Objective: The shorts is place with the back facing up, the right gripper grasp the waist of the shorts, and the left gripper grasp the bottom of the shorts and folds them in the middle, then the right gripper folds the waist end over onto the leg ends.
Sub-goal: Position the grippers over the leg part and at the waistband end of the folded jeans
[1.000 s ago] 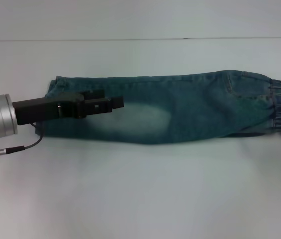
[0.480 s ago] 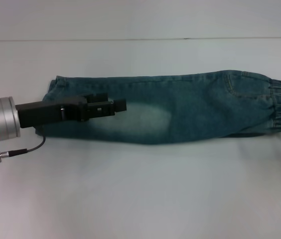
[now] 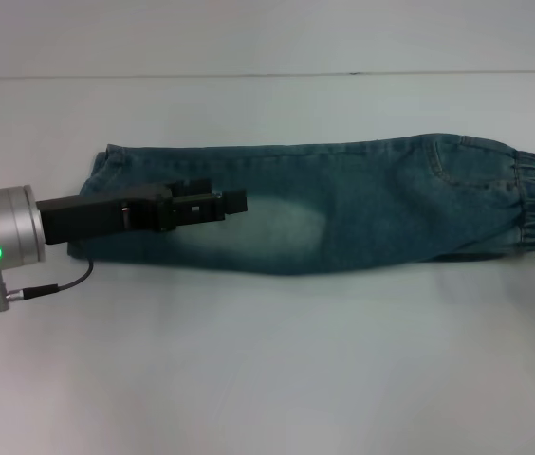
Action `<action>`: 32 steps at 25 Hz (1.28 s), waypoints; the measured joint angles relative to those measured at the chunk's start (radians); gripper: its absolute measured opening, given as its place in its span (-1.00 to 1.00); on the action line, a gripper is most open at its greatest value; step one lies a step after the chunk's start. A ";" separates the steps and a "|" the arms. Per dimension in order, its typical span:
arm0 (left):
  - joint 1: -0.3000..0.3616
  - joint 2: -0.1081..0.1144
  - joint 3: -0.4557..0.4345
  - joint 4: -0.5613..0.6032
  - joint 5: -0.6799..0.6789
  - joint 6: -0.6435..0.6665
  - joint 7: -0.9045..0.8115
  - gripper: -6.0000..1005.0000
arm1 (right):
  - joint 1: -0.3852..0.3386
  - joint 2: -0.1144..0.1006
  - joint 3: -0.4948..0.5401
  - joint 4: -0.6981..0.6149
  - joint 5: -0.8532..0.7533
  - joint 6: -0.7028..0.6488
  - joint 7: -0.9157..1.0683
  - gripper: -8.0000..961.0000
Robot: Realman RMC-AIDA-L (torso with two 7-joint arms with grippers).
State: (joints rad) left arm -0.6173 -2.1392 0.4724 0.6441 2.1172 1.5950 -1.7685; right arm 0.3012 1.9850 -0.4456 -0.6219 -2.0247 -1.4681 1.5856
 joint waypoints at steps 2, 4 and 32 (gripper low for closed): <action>-0.004 -0.001 0.000 0.000 0.000 -0.001 -0.017 0.89 | 0.001 -0.003 0.004 -0.003 0.001 -0.022 0.011 0.86; -0.008 -0.001 -0.001 0.003 -0.001 -0.004 -0.039 0.89 | 0.001 -0.006 0.012 -0.008 0.004 -0.044 0.025 0.86; -0.012 -0.013 0.082 0.000 0.004 -0.079 -0.055 0.89 | 0.002 -0.029 0.071 -0.010 0.007 -0.107 0.264 0.86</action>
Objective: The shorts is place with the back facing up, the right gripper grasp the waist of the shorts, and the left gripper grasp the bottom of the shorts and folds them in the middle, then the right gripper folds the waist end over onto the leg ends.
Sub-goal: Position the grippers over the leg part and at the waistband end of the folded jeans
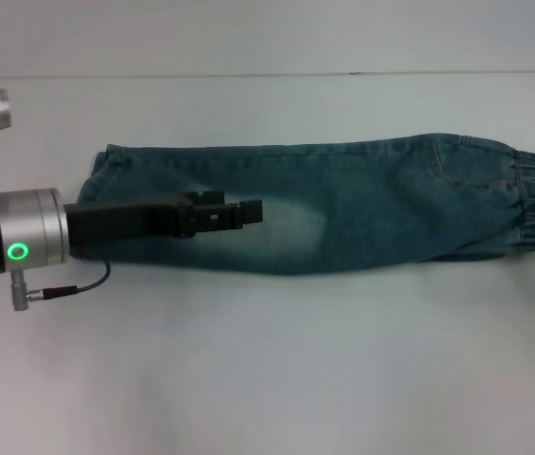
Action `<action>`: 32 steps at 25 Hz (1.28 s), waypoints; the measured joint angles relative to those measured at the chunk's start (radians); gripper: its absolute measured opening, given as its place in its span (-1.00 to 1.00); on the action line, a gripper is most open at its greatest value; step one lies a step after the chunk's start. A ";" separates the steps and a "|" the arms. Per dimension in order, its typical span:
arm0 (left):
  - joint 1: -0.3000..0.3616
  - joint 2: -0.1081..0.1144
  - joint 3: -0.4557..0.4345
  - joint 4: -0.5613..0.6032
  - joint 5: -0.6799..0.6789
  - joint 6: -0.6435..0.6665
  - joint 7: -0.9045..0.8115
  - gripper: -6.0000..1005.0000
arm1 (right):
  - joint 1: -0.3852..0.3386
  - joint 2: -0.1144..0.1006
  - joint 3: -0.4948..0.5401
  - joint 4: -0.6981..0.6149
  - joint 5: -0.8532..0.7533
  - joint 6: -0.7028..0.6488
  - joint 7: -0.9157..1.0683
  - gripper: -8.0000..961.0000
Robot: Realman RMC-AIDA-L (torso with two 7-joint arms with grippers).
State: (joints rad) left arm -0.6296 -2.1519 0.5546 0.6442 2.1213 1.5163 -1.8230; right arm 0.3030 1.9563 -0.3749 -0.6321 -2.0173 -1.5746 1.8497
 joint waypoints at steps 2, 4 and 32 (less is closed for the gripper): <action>-0.002 0.000 0.005 0.000 0.000 -0.006 0.001 0.89 | -0.004 -0.001 0.012 0.000 -0.002 0.002 0.005 0.86; -0.005 -0.001 0.011 0.000 -0.002 -0.012 0.002 0.89 | -0.008 -0.002 0.018 0.002 -0.004 0.016 0.010 0.86; -0.027 -0.006 0.025 0.004 -0.006 -0.047 0.004 0.89 | 0.055 0.001 0.006 0.066 -0.084 0.139 0.015 0.86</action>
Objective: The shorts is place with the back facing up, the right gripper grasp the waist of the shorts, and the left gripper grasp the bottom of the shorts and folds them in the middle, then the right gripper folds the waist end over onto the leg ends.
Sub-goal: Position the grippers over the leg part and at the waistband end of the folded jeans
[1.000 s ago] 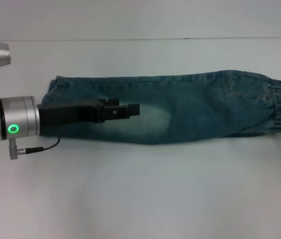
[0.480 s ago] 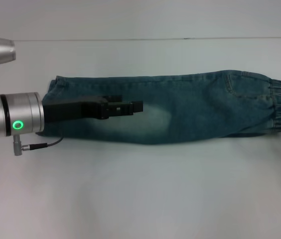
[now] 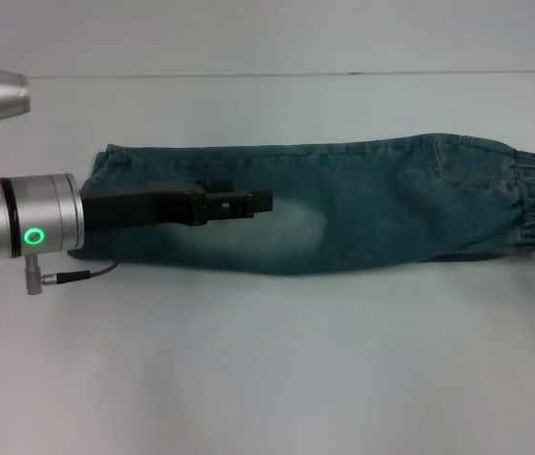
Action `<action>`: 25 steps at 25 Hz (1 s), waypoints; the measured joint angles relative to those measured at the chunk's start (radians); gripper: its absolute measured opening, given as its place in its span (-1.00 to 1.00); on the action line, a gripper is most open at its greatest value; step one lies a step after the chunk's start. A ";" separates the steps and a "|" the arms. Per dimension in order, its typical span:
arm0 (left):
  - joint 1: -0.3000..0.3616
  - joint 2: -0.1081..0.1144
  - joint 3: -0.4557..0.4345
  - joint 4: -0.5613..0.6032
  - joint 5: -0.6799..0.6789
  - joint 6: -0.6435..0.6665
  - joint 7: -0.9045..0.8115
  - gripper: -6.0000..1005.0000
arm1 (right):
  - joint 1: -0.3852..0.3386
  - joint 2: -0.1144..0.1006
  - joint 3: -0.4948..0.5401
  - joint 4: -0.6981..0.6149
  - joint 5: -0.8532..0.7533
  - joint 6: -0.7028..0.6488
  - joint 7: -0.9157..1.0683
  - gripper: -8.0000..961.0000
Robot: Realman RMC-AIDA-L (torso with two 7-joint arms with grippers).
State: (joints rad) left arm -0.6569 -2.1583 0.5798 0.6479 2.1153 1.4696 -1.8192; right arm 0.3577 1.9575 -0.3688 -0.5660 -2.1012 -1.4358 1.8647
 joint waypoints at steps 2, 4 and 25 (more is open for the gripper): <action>-0.002 0.000 0.000 0.001 0.000 0.000 0.000 0.89 | -0.003 -0.001 0.003 -0.001 0.003 0.000 -0.001 0.86; -0.006 0.000 0.000 0.002 0.000 0.000 -0.001 0.89 | -0.003 -0.004 0.004 -0.001 0.005 0.002 -0.003 0.86; -0.025 0.002 0.000 -0.003 0.001 -0.016 0.000 0.89 | 0.040 -0.008 -0.043 0.008 -0.002 0.076 -0.014 0.86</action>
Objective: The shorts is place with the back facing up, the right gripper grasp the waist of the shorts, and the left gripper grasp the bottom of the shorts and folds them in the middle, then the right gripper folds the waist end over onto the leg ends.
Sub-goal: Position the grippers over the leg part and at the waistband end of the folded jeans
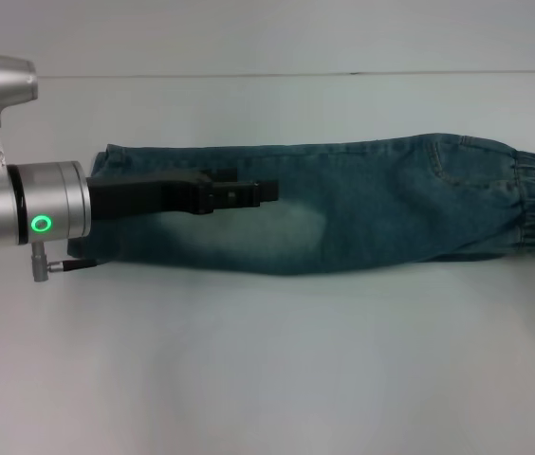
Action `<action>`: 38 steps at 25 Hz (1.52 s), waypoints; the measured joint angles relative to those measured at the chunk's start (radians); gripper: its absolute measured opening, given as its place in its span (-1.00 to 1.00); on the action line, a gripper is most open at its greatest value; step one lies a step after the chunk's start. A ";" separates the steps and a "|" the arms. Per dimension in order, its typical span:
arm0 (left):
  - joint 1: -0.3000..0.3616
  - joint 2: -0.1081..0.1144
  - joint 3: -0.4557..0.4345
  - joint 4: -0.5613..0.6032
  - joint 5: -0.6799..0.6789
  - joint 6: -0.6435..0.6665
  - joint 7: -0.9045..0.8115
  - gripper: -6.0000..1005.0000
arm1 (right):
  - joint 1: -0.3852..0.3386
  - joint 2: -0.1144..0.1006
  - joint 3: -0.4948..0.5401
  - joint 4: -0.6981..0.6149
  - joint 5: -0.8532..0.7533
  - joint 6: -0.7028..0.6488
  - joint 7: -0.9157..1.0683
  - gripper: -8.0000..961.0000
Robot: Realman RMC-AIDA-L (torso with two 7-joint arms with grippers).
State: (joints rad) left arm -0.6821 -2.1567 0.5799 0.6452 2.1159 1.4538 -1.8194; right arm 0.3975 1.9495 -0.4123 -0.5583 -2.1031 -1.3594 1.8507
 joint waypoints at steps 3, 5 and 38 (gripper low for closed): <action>-0.002 0.000 0.000 0.000 0.000 -0.007 0.000 0.89 | 0.011 0.000 -0.002 0.000 0.000 0.003 -0.001 0.85; -0.004 -0.001 0.000 0.000 -0.001 -0.008 -0.001 0.89 | 0.017 0.000 -0.003 0.000 0.000 0.004 -0.001 0.85; -0.022 -0.002 0.000 -0.002 0.008 -0.012 -0.002 0.89 | 0.016 0.016 0.047 0.021 0.008 0.014 0.008 0.31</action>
State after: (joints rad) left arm -0.7043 -2.1583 0.5798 0.6428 2.1238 1.4419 -1.8216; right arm 0.4134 1.9652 -0.3650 -0.5374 -2.0952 -1.3453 1.8587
